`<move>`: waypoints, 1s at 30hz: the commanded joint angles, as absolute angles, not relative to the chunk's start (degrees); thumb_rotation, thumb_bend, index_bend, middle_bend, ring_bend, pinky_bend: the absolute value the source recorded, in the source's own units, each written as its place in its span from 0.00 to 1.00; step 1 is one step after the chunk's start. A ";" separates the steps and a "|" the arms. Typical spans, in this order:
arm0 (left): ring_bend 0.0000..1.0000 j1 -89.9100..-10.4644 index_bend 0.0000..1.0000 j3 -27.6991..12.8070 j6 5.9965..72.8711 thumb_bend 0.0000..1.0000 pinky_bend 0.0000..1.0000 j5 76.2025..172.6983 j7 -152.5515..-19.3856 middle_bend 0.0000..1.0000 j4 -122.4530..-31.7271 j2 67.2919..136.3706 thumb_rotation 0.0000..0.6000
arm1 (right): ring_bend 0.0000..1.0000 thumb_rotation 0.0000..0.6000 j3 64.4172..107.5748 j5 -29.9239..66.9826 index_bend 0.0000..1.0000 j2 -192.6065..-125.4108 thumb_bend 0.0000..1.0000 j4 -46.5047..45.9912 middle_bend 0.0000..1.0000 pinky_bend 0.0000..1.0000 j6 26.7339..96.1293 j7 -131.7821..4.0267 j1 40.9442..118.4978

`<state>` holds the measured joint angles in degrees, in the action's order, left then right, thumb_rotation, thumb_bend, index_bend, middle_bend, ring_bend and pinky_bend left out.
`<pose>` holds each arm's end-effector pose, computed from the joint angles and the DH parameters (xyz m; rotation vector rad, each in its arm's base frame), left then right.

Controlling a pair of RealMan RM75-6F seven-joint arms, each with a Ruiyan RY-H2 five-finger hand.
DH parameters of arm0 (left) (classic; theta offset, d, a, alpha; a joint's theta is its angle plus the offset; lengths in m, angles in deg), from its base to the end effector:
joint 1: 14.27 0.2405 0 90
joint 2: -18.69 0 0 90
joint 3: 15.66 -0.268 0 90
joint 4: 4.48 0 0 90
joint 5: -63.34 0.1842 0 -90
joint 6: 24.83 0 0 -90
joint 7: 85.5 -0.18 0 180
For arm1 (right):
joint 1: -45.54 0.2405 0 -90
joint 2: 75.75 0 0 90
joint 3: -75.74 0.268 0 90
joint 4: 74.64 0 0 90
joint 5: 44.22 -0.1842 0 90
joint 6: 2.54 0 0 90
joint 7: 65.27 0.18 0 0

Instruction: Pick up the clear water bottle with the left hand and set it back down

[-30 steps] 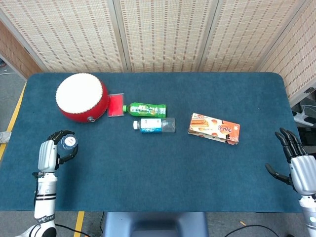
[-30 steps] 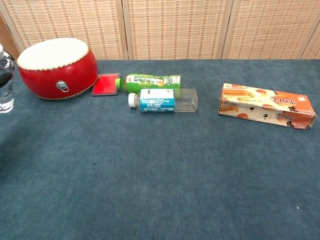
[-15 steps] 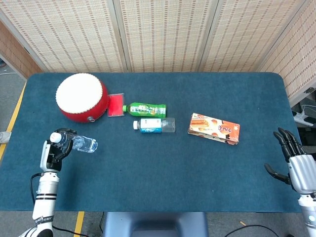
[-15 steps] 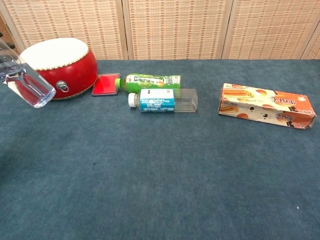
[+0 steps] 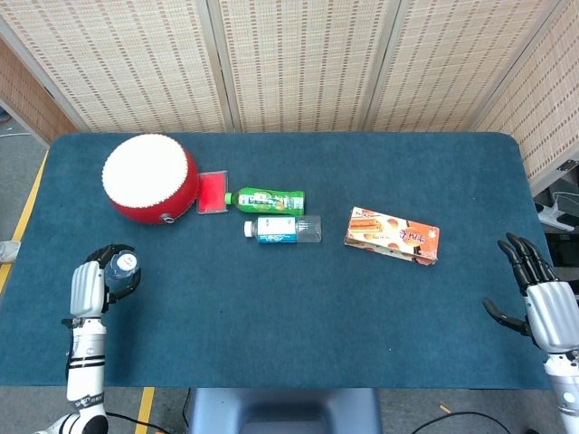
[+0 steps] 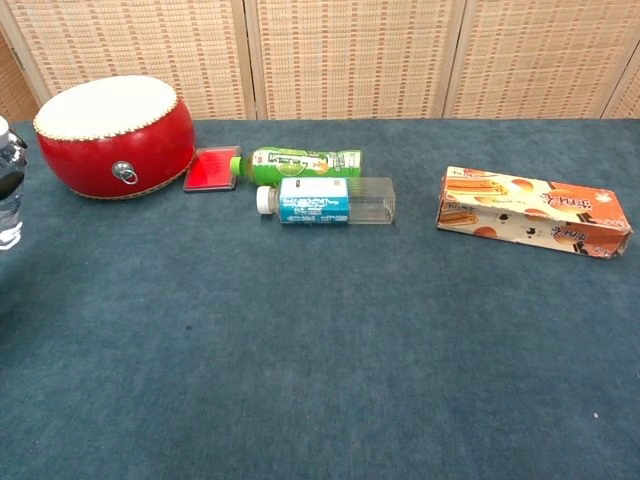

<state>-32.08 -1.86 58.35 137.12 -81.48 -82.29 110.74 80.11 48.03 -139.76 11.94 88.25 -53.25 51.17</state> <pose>-0.2730 0.3104 0.0837 -1.1008 -1.0708 -1.2591 -0.2973 -0.2234 0.2090 1.3873 -0.8420 1.1354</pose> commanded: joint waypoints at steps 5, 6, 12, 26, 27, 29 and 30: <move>0.54 -31.92 0.74 -1.82 56.13 0.64 0.44 135.83 -70.34 0.72 -88.84 110.45 1.00 | 0.00 1.00 80.32 47.76 0.00 -139.86 0.17 11.89 0.00 0.20 88.43 -53.48 51.17; 0.54 -31.64 0.74 -1.19 54.86 0.64 0.44 134.98 -66.82 0.72 -90.96 109.57 1.00 | 0.00 1.00 80.47 47.54 0.00 -140.03 0.17 11.85 0.00 0.20 88.62 -53.84 51.08; 0.54 -30.49 0.74 1.69 48.90 0.64 0.44 133.02 -49.18 0.72 -98.79 104.97 1.00 | 0.00 1.00 81.38 45.09 0.00 -140.71 0.17 12.55 0.00 0.20 87.93 -56.70 51.03; 0.54 -30.99 0.74 0.77 53.55 0.64 0.45 136.40 -60.23 0.72 -93.26 106.87 1.00 | 0.00 1.00 79.79 42.82 0.00 -136.37 0.17 17.00 0.00 0.20 80.00 -57.57 52.67; 0.54 -31.21 0.74 0.29 54.42 0.64 0.45 136.69 -64.03 0.72 -91.48 107.67 1.00 | 0.00 1.00 79.88 42.68 0.00 -136.43 0.17 17.02 0.00 0.20 80.11 -57.80 52.64; 0.54 -31.48 0.74 -0.28 55.11 0.64 0.45 136.60 -68.95 0.72 -89.70 108.60 1.00 | 0.00 1.00 80.02 42.41 0.00 -136.61 0.17 17.02 0.00 0.20 80.16 -58.11 52.63; 0.54 -31.66 0.74 -0.61 55.06 0.64 0.45 136.40 -71.31 0.72 -89.05 108.91 1.00 | 0.00 1.00 80.05 42.28 0.00 -136.64 0.17 17.07 0.00 0.20 80.11 -58.24 52.64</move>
<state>-30.98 0.78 52.95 135.92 -61.81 -93.52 106.78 80.01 42.35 -136.60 17.03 80.12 -58.18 52.63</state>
